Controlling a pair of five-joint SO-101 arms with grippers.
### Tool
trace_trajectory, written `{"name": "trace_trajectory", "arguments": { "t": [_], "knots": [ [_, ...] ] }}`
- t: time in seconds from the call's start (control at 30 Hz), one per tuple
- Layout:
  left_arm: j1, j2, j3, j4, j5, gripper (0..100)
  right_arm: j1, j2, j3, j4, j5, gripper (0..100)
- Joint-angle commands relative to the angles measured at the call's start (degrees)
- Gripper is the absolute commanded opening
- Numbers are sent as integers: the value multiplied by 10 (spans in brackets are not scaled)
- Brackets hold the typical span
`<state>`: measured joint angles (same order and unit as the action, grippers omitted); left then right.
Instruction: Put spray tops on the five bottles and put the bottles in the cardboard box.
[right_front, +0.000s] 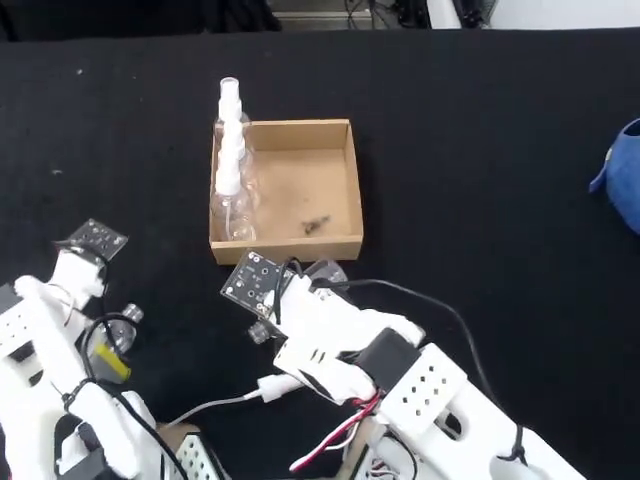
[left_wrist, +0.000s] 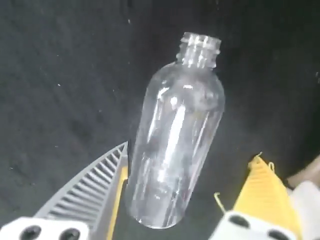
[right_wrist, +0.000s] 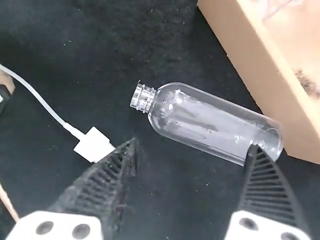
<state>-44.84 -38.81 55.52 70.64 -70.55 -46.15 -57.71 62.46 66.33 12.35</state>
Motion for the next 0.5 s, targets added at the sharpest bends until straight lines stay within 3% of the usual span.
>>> {"name": "trace_trajectory", "arguments": {
  "t": [0.0,0.27,0.47],
  "knots": [
    [-33,-5,-17,11,-46,238,0,-15,-3,-18,-3,300],
    [-101,0,1,-4,-158,238,0,-15,0,-18,-2,300],
    [-104,-5,100,-158,-161,238,0,-15,3,-25,-4,300]
  ]
}}
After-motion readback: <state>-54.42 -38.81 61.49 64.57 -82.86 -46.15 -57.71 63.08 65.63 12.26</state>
